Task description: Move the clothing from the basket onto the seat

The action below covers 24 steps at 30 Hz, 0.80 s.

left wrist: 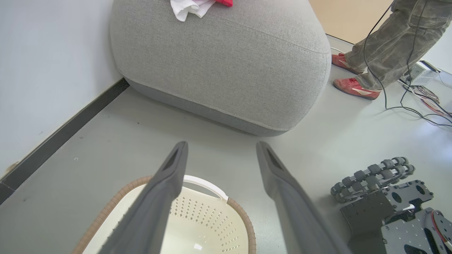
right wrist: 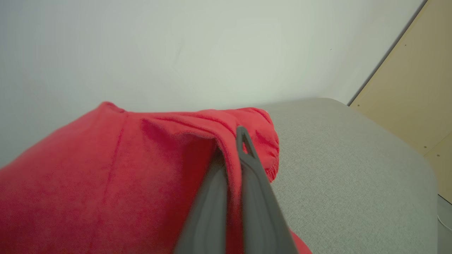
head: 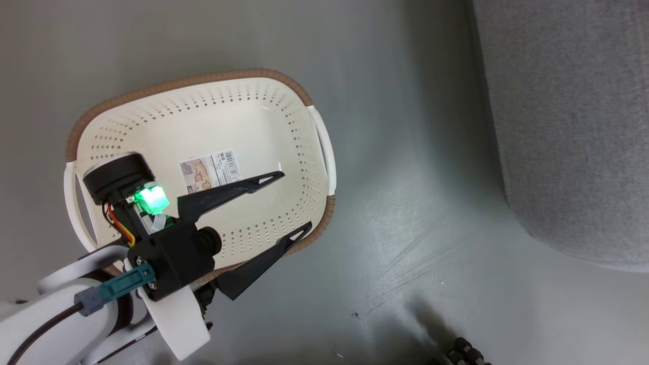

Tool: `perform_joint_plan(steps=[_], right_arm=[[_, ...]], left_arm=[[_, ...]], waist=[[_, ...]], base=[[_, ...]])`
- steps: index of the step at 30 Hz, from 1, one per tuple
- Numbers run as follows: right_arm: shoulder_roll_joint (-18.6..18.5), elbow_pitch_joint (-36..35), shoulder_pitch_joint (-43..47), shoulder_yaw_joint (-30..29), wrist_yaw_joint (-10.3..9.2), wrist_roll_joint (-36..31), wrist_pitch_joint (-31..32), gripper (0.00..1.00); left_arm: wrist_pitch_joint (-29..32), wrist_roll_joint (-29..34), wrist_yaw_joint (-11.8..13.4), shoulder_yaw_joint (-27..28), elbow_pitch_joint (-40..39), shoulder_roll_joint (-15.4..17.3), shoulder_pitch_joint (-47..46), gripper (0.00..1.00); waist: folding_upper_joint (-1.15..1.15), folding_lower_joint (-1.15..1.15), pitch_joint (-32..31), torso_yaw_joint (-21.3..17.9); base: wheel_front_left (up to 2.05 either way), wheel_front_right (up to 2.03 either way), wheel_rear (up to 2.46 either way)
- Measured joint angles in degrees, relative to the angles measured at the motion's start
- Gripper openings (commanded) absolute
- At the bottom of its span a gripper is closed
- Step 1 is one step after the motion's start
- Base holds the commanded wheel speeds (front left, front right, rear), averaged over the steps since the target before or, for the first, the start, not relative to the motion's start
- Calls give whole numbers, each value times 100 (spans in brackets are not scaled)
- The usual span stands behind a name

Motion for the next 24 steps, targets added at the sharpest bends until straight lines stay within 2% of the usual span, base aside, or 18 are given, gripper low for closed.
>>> perform_joint_plan(steps=[5,13,14,15,16,18,24], right_arm=[[167,116,-9,-566,0,-86,213,0],[527,224,-13,-842,0,-221,378,0],[564,247,-13,-871,0,-220,392,13],[606,256,-10,-895,0,-221,401,33],[649,256,-9,-916,0,-221,433,47],[722,247,-2,-938,0,-221,434,100],[913,46,141,-971,0,-233,435,100]], left_arm=[[-32,41,-33,-4,-34,-18,-153,100],[-137,136,-79,-21,71,23,-161,100],[-162,136,-82,-21,80,24,-162,100],[-164,137,-82,-25,90,24,-162,100],[-194,137,-85,-29,101,24,-162,100],[-215,142,-102,-29,122,26,-162,100],[-311,143,-125,-42,218,32,-162,100]], waist=[[0,0,123,97],[0,0,140,100],[0,0,132,93],[0,0,123,85],[0,0,111,78],[0,0,83,64],[0,0,-36,13]], base=[[0,0,0],[0,0,0],[0,0,0],[0,0,0],[0,0,0],[0,0,0],[0,0,0]])
